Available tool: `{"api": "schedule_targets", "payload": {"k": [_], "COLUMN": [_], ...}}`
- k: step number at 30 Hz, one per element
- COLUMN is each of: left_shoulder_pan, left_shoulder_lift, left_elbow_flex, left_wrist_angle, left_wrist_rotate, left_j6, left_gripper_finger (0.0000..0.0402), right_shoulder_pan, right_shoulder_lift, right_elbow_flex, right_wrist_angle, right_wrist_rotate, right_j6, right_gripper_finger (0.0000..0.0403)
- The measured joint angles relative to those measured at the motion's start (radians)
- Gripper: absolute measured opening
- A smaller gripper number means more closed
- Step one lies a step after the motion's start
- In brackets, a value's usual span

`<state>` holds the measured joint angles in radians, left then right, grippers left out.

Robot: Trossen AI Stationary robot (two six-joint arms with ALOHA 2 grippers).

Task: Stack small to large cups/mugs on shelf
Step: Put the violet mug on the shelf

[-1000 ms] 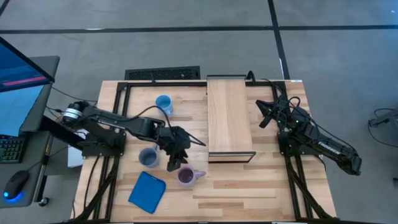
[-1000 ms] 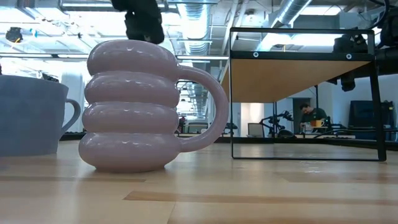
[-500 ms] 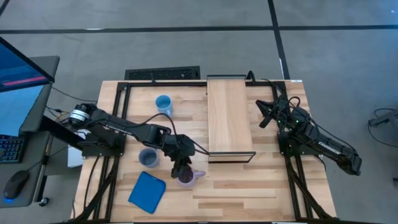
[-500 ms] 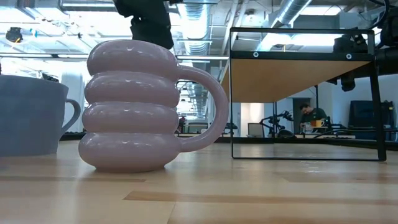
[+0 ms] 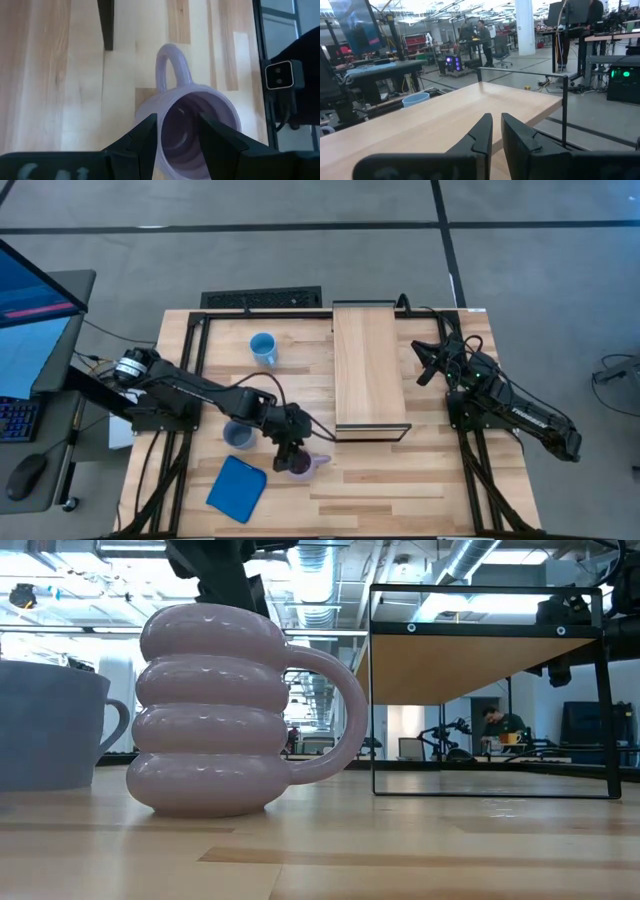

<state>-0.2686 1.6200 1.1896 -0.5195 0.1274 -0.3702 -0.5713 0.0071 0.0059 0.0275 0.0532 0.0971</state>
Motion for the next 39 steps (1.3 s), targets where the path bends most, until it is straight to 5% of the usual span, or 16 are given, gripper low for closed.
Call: {"api": "schedule_targets", "payload": {"k": [39], "left_shoulder_pan": [-0.031], "left_shoulder_lift": [0.065], "left_elbow_flex": [0.0], "left_wrist_angle": [-0.001], "left_wrist_rotate": [0.01], "left_j6": [-0.106], "left_gripper_finger": [0.0128], "right_shoulder_pan": [0.0], "right_shoulder_lift": [0.0], "right_elbow_flex": [0.0], "right_wrist_angle": [-0.008], "right_wrist_rotate": [0.0], "right_j6": [0.0], "right_gripper_finger": [0.0064]}}
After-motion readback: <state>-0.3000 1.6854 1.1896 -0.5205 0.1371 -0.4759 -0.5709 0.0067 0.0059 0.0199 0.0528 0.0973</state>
